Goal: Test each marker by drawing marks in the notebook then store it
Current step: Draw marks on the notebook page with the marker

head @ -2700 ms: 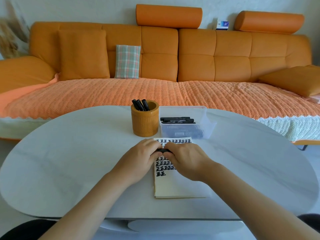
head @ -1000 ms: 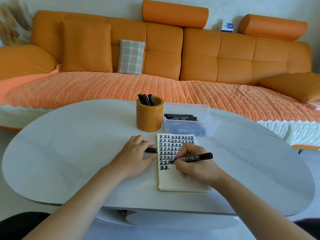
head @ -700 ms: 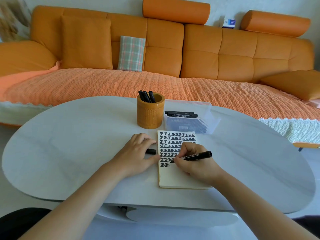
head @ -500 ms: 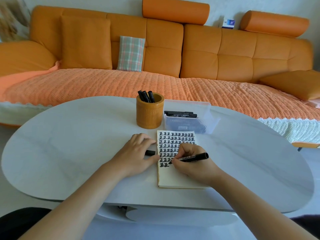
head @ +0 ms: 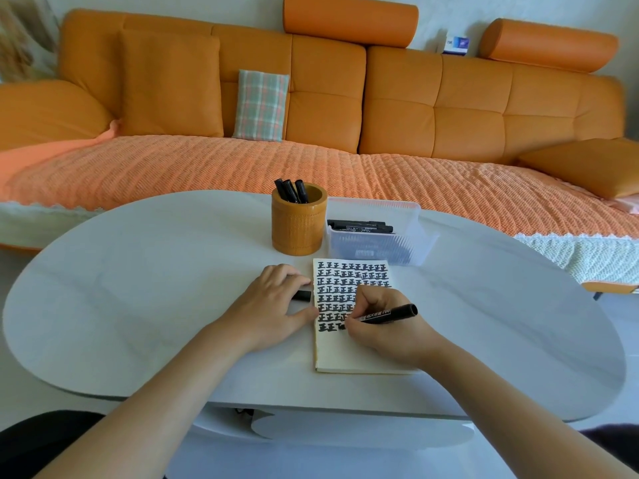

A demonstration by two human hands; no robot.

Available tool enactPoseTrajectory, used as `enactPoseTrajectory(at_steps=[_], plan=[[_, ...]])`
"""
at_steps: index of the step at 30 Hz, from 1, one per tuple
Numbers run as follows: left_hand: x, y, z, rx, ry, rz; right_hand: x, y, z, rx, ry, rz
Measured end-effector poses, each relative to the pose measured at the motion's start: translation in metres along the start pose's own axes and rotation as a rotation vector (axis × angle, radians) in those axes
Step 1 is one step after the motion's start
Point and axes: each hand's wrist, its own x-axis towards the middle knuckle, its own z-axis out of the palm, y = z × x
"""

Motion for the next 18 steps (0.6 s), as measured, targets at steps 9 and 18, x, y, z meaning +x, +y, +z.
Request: enactPoseTrajectory(at_steps=[9,18], plan=[[-0.0001,-0.0005,0.0000,-0.011,0.006,0.001,0.0006,-0.0007,-0.0003,-0.007,0.016,0.007],[0.0007,0.0004,-0.0001,-0.023,0.001,-0.012,0.0000,0.0008,-0.0015,0.014,-0.027,-0.013]])
